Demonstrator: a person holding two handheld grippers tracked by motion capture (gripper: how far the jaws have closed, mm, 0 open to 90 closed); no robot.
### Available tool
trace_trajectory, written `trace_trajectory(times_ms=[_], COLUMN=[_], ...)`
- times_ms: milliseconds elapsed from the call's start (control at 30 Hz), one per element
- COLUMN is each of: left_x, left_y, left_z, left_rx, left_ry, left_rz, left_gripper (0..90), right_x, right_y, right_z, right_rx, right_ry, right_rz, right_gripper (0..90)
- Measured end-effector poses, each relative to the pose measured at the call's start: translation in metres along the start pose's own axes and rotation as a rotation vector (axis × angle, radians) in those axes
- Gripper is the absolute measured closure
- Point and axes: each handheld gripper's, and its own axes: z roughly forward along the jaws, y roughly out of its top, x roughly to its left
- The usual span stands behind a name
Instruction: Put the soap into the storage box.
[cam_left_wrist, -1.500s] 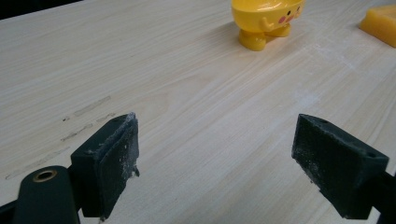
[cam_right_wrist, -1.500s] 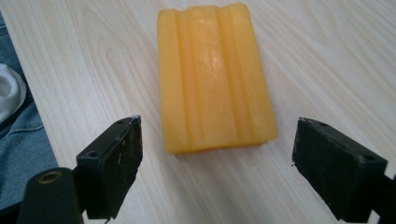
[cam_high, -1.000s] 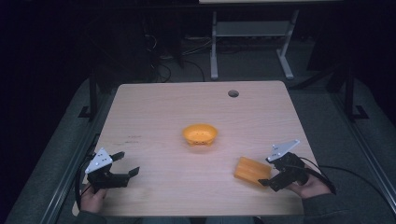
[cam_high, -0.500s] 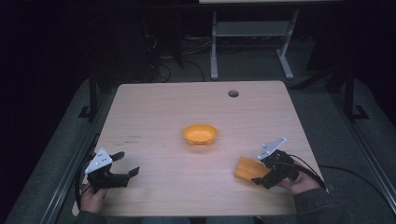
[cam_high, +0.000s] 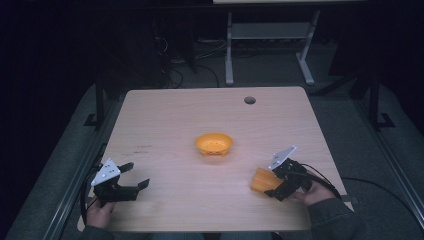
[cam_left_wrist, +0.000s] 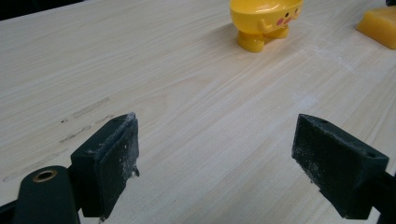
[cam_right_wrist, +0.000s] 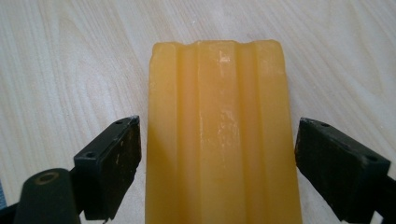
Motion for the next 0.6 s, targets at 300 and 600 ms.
trace_trajectory(times_ms=[300, 600], left_x=[0.0, 0.0], left_y=[0.0, 0.0], left_z=[0.0, 0.001], left_rx=[0.003, 0.003], left_ry=[-0.002, -0.003], left_rz=[0.0, -0.001], left_gripper=[14.3, 14.3], right_x=[0.0, 0.0], right_y=[0.002, 0.002], right_z=[0.009, 0.019], right_rx=[0.034, 0.061], right_ry=[0.006, 0.004], right_rz=[-0.001, -0.005], right_gripper=[14.6, 16.7])
